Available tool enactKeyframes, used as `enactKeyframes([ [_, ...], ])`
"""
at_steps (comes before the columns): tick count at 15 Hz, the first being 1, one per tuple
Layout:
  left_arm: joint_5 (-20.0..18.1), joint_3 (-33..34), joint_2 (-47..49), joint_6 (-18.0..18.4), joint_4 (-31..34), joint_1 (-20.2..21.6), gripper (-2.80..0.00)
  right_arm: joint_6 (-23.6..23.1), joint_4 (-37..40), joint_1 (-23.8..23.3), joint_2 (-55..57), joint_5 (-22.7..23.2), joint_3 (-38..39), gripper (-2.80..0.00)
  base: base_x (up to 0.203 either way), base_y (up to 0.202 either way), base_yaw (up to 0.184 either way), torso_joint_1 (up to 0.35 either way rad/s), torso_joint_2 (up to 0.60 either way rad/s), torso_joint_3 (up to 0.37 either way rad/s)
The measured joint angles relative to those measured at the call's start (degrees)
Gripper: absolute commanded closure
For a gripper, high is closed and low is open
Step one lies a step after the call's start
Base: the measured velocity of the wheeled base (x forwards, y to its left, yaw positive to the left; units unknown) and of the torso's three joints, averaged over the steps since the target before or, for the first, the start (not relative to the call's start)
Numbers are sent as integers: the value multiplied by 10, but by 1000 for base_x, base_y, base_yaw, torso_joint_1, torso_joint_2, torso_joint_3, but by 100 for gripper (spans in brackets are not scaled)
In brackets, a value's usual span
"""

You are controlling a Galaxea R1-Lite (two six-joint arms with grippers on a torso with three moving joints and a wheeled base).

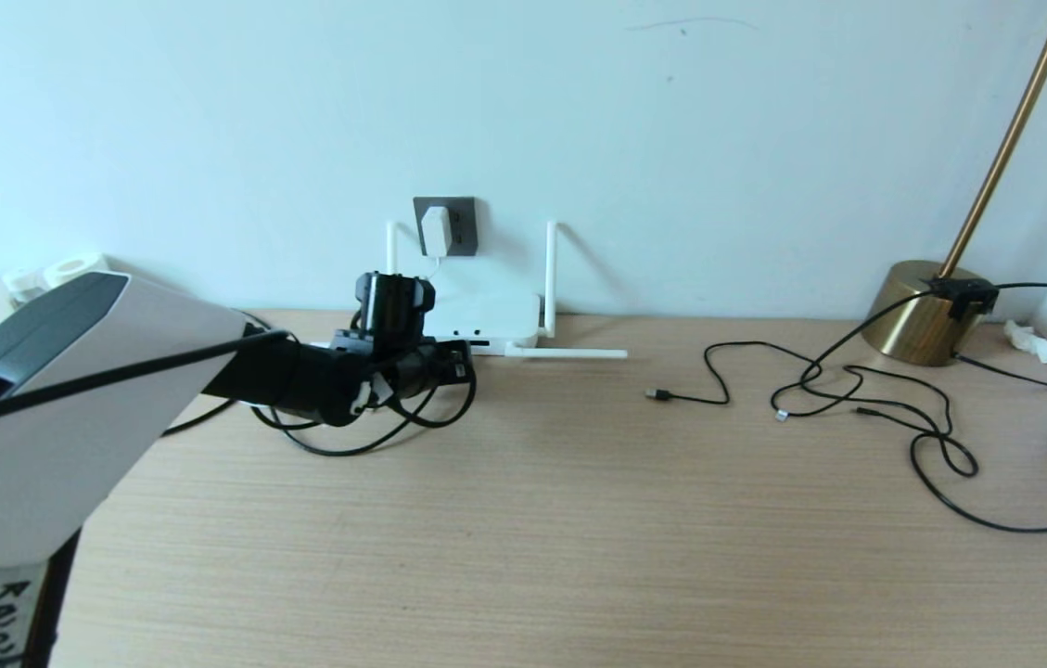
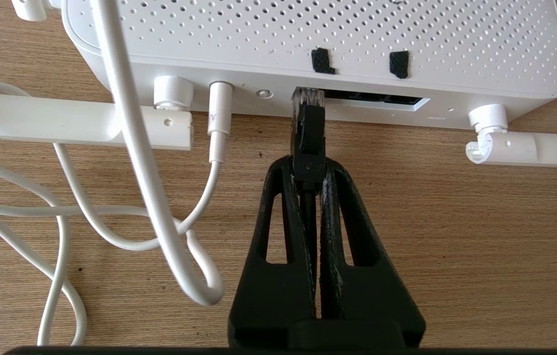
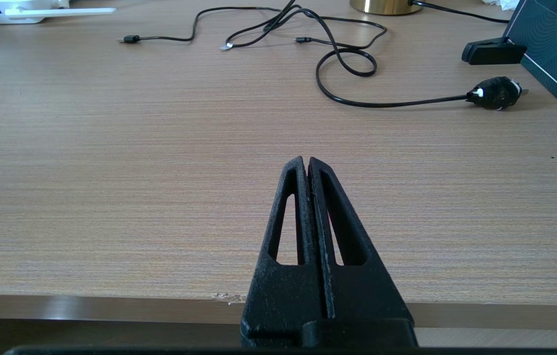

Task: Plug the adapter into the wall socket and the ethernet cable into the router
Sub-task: Plug cable into router interface

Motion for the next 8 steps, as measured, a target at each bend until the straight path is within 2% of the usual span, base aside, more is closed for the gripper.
enactKeyframes([
  [8, 2, -5, 11, 0, 1, -8, 0, 0, 0, 0, 0, 0, 0, 0, 0, 0, 0, 0, 0, 0],
])
